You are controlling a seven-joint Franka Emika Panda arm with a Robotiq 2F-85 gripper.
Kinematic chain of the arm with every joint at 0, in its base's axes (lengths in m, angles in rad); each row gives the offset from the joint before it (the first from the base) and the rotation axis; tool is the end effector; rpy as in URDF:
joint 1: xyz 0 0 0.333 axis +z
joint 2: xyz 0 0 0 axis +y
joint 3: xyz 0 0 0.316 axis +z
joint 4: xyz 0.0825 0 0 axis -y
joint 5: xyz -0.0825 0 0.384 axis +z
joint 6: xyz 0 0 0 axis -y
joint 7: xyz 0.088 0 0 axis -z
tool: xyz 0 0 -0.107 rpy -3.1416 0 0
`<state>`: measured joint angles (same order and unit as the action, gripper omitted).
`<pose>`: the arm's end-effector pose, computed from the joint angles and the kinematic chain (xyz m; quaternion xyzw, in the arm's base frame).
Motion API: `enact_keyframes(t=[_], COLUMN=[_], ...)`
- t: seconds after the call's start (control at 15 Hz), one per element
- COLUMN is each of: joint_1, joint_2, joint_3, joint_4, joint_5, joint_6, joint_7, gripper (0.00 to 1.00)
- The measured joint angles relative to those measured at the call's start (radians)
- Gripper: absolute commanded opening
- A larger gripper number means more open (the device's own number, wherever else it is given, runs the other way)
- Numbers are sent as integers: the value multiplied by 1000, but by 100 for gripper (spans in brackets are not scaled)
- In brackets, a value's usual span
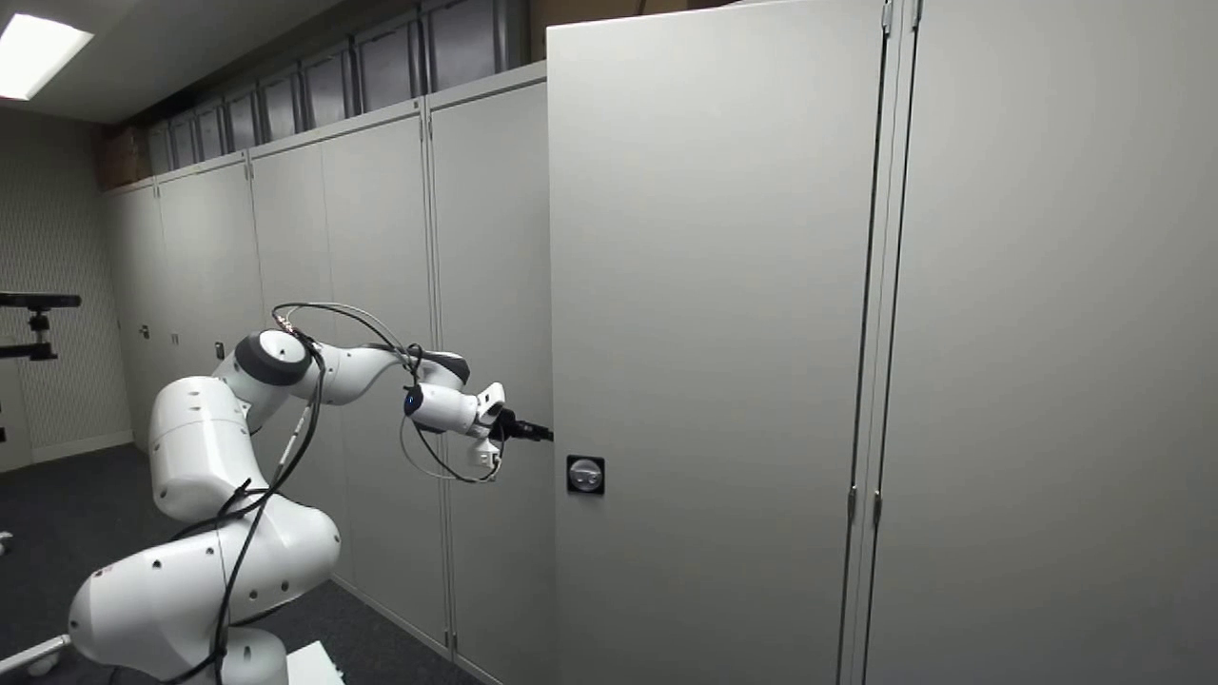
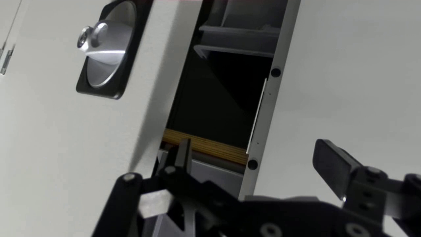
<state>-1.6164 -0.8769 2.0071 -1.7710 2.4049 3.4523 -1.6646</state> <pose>0.5265 0.2444 0.3562 0.8390 0.0156 0.5227 0.1502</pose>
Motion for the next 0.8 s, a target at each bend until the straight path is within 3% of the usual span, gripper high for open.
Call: enact_keyframes(t=[0.8], joint_1=[24], joint_2=[-72], joint_3=[-60], joint_4=[8], joint_5=[63], joint_6=[0], joint_7=[-43], gripper=[100])
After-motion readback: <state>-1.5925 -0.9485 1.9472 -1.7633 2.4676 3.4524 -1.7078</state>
